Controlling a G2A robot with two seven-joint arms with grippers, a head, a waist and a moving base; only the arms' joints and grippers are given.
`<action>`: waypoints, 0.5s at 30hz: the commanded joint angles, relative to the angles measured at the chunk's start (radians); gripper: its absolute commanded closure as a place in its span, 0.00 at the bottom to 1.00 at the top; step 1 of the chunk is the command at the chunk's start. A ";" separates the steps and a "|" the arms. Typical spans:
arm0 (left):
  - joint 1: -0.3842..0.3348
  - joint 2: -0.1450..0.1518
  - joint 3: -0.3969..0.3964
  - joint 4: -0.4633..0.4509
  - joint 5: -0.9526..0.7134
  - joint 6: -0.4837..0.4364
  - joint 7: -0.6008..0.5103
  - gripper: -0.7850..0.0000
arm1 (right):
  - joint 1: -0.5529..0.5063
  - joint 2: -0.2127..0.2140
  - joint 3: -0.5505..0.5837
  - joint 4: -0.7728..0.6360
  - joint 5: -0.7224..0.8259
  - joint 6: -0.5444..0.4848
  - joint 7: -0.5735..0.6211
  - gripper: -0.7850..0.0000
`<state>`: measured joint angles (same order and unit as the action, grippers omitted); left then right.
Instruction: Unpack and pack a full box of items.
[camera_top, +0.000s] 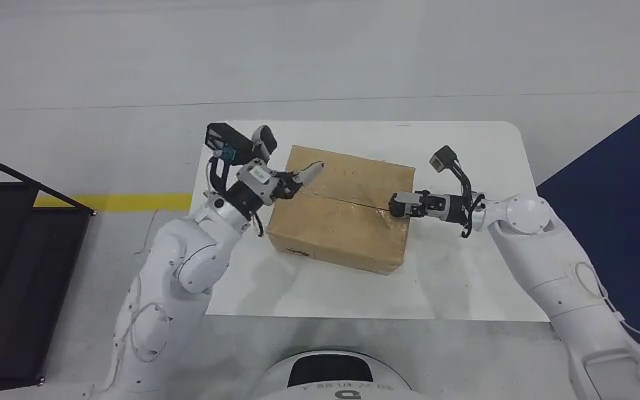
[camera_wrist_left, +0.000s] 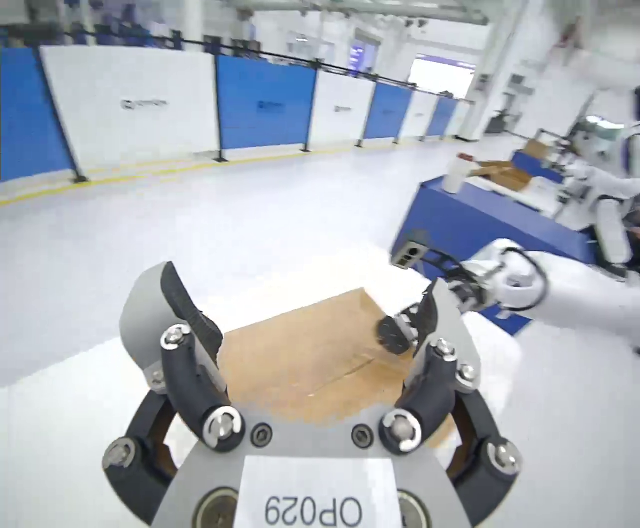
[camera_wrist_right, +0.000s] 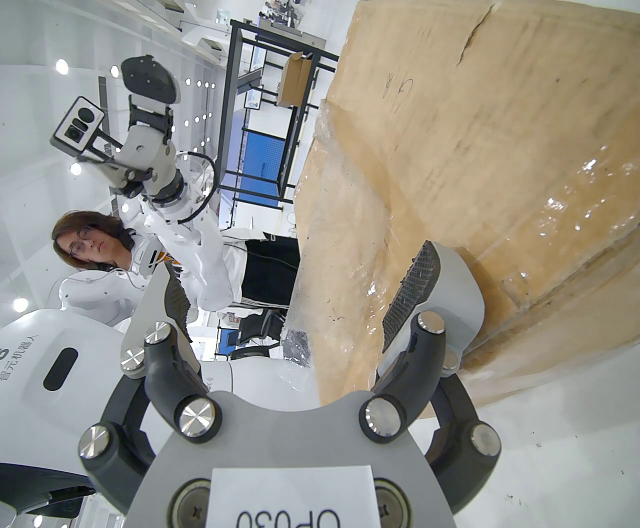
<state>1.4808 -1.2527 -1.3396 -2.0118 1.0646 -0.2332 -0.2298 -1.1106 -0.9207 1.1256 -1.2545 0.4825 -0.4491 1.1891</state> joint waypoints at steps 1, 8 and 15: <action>0.050 0.006 -0.076 0.009 0.076 0.054 0.064 0.00 | 0.000 0.000 0.000 0.000 0.000 0.000 0.000 0.00; 0.139 0.015 -0.191 0.150 0.067 0.069 0.134 0.00 | 0.000 0.000 0.000 0.000 0.000 0.000 0.000 0.00; 0.095 0.013 -0.155 0.252 0.067 0.033 0.136 0.00 | 0.000 0.000 0.000 0.000 0.000 0.000 0.000 0.00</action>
<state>1.5868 -1.2391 -1.5021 -1.7742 1.1272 -0.1942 -0.0895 -1.1106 -0.9207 1.1256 -1.2545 0.4825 -0.4491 1.1891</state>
